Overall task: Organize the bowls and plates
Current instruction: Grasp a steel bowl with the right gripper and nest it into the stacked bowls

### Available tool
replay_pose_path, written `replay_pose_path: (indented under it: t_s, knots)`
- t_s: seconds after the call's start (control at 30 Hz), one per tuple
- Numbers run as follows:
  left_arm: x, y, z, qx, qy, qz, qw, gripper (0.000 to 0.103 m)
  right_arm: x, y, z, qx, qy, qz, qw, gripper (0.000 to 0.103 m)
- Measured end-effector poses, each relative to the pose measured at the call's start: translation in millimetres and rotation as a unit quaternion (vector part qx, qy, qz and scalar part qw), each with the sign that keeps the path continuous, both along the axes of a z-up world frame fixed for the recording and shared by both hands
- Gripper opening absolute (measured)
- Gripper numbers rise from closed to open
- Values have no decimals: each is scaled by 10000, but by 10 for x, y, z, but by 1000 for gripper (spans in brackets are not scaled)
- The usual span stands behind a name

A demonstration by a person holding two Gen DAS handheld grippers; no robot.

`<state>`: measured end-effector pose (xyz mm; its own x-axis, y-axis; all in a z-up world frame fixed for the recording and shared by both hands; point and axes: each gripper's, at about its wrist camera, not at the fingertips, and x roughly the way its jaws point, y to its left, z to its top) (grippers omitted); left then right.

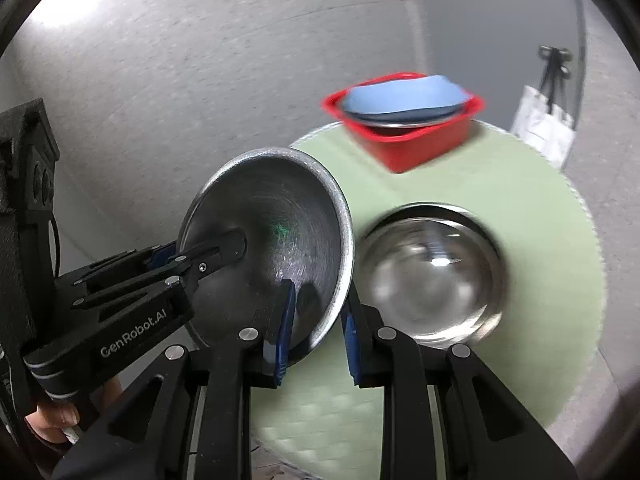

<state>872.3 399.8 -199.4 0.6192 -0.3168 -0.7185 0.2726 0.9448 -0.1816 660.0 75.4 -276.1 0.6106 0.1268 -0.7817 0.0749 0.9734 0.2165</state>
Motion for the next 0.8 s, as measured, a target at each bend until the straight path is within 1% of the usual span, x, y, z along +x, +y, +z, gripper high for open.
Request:
replay_pose_path:
  t_s: [0.1, 0.17, 0.3, 0.47, 0.57, 0.67, 0.8]
  knots:
    - [77, -292, -86, -17, 160, -282, 9995, 18, 23, -323, -68, 9, 121, -211, 9997, 23]
    - [177, -426, -131, 18, 252, -361, 9990, 18, 73, -515, -120, -27, 240, -251, 9994, 23]
    - [387, -607, -220, 157, 378, -409, 9983, 18, 184, -749, -240, -79, 459, -262, 9986, 23]
    - [630, -702, -385, 299, 585, -371, 9972, 18, 313, -892, -413, -67, 712, -158, 9973, 23]
    - [780, -791, -449, 371, 714, -331, 9962, 21, 322, -907, -477, -86, 797, -82, 9967, 25]
    - [896, -911, -458, 382, 799, -285, 9957, 24, 363, -945, -526, -70, 844, -18, 9964, 25]
    - [887, -960, -433, 437, 761, -230, 9959, 25, 374, -942, -511, -117, 829, 31, 9965, 26]
